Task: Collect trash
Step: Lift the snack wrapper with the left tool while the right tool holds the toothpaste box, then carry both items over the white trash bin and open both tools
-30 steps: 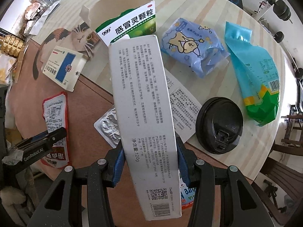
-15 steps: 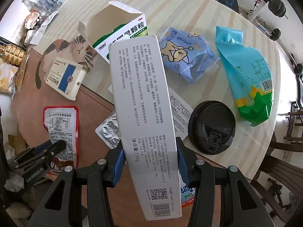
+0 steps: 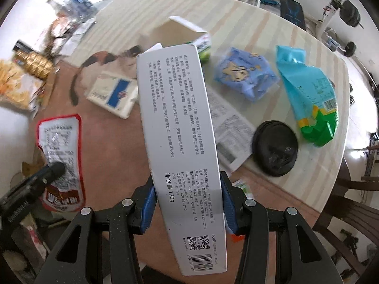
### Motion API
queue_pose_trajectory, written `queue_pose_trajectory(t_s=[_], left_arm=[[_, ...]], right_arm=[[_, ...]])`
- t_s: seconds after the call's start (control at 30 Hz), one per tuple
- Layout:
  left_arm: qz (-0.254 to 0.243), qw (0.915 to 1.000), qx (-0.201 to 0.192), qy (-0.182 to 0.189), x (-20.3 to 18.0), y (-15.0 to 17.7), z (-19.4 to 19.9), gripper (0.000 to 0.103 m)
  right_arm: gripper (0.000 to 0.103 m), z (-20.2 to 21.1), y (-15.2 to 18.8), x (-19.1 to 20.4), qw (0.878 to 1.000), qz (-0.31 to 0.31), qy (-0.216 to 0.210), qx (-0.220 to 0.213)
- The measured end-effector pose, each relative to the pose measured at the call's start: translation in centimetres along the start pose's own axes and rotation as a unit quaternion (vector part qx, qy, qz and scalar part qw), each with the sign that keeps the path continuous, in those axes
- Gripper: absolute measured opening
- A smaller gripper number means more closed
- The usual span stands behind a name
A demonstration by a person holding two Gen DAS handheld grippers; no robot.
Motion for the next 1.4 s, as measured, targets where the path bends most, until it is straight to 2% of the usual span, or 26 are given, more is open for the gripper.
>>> queue_pose_trajectory(t_s=[0.2, 0.27, 0.4, 0.53, 0.63, 0.7, 0.83, 0.93, 0.97, 1.07, 1.1, 1.13, 1.17, 1.2, 1.23, 1.37, 1.4], left_arm=[[0.028, 0.9990, -0.034, -0.011, 5.0, 2.0, 3.7, 0.032], [0.042, 0.9982, -0.042, -0.012, 7.8, 3.5, 5.1, 0.032], [0.069, 0.9966, -0.044, -0.009, 12.4, 6.4, 6.2, 0.032], [0.115, 0.9929, -0.027, 0.003, 18.9, 10.3, 5.7, 0.032], [0.163, 0.9865, 0.004, 0.013, 24.1, 13.6, 2.5, 0.032], [0.196, 0.9799, 0.034, 0.018, 27.5, 16.0, -1.0, 0.032], [0.261, 0.9597, 0.098, 0.032, 33.3, 20.5, -10.0, 0.032], [0.305, 0.9405, 0.139, 0.055, 36.7, 23.3, -17.5, 0.029], [0.314, 0.9367, 0.145, 0.054, 37.6, 23.9, -19.6, 0.030], [0.315, 0.9352, 0.157, 0.040, 40.0, 25.4, -24.9, 0.037], [0.314, 0.9358, 0.157, 0.032, 40.5, 25.7, -25.9, 0.051], [0.314, 0.9364, 0.155, 0.020, 41.2, 26.2, -26.9, 0.061], [0.313, 0.9379, 0.149, 0.002, 42.1, 26.8, -28.1, 0.082], [0.309, 0.9397, 0.146, -0.017, 42.7, 27.3, -28.8, 0.093], [0.305, 0.9408, 0.145, -0.030, 43.2, 27.8, -29.1, 0.096], [0.280, 0.9444, 0.131, -0.113, 45.5, 30.2, -29.3, 0.097], [0.278, 0.9441, 0.128, -0.122, 46.2, 30.6, -29.2, 0.097]], right_arm=[[0.051, 0.7, 3.0, 7.4, 0.999, 0.044, -0.022, -0.001], [0.051, 0.7, 4.7, 10.7, 0.998, 0.063, -0.027, 0.000], [0.051, 0.1, 8.5, 16.6, 0.995, 0.093, -0.038, 0.011], [0.051, -3.2, 13.9, 22.5, 0.990, 0.123, -0.053, 0.042], [0.051, -8.3, 18.4, 26.2, 0.985, 0.143, -0.058, 0.083], [0.051, -12.5, 21.3, 28.0, 0.980, 0.155, -0.059, 0.114], [0.051, -22.6, 26.8, 30.8, 0.965, 0.176, -0.056, 0.184], [0.051, -29.7, 29.5, 31.6, 0.956, 0.182, -0.053, 0.226], [0.051, -32.4, 30.2, 31.7, 0.952, 0.185, -0.051, 0.238], [0.052, -38.9, 31.5, 31.8, 0.945, 0.187, -0.054, 0.264], [0.052, -40.5, 31.7, 31.8, 0.942, 0.188, -0.057, 0.272], [0.059, -42.5, 32.1, 31.8, 0.939, 0.186, -0.061, 0.283], [0.068, -43.8, 32.2, 31.8, 0.938, 0.182, -0.067, 0.287], [0.086, -45.0, 32.1, 31.9, 0.938, 0.181, -0.072, 0.287], [0.094, -46.0, 32.3, 31.9, 0.938, 0.186, -0.073, 0.283], [0.099, -46.7, 31.7, 31.5, 0.943, 0.215, -0.035, 0.250], [0.100, -46.4, 31.5, 31.4, 0.944, 0.221, -0.027, 0.243]])
Point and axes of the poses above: each gripper's, at about its wrist camera, not at the fingertips, and z roughly against the way its jaws point, x to its left, y to its underside, the point moved 9 cm from there along -z, roughly the way its jaws point, and after that the axes turned 8 degrees about z, right-handed, at the moved point
